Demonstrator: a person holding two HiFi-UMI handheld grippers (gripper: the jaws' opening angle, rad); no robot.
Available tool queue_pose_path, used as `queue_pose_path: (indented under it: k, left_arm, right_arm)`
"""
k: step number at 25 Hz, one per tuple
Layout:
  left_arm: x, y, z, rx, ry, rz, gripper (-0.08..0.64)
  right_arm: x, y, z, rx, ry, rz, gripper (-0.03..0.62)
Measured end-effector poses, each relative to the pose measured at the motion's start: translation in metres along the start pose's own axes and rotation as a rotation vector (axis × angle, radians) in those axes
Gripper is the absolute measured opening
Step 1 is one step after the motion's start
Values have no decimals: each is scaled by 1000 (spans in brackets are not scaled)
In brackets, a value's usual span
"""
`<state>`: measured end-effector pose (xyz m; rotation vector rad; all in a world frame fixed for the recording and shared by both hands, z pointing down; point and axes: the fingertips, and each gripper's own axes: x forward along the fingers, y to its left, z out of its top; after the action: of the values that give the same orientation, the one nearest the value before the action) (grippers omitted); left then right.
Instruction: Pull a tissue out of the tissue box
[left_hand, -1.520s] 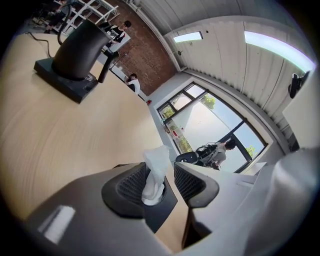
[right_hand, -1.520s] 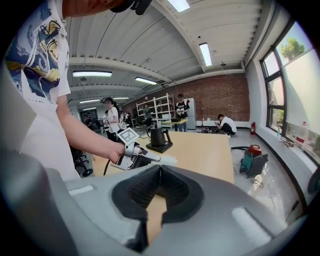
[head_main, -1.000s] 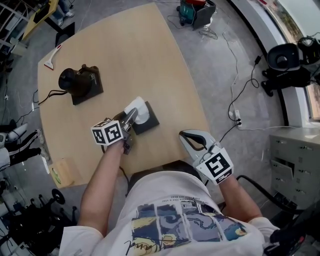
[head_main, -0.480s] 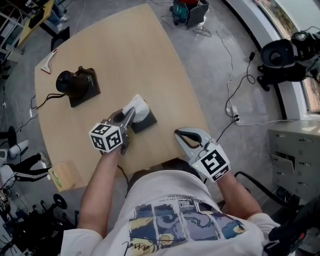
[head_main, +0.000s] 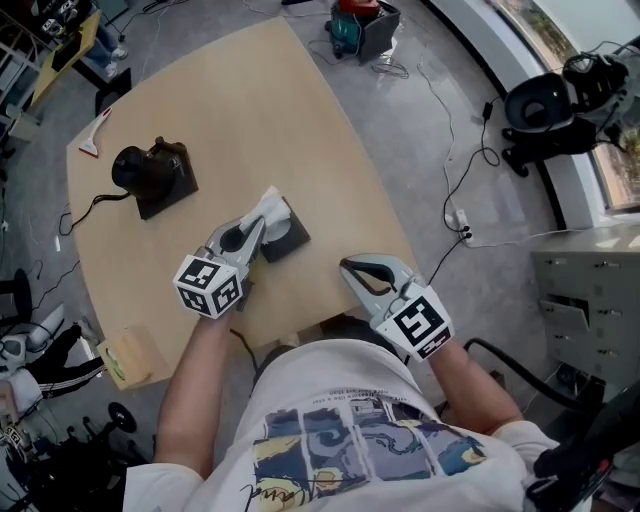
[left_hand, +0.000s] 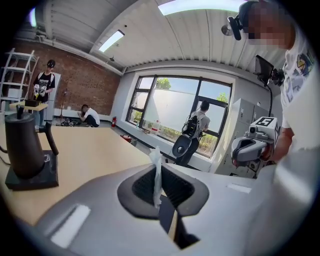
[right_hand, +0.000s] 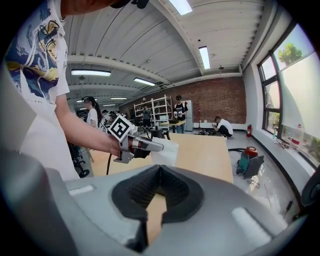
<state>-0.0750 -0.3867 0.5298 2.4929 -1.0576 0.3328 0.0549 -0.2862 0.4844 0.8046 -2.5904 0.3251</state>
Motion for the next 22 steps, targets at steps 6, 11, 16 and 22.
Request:
queue_pose_path:
  k: [6,11,16,22]
  left_arm:
    - [-29,-21,21,56,-57,-32,6]
    - [-63,-48,39,105,-112,-76,6]
    - [-105,-93,48,190,-162,-124,6]
    - [-159,-133,59,230,-209,-159,6]
  right_arm:
    - [-1,22,6,-19,-14,-15,3]
    - [-4,45,12,-42,-22,-37,3]
    - [-16,74,8,-48,-37,-70,3]
    - [-29,107,12,-74,-43,-109,3]
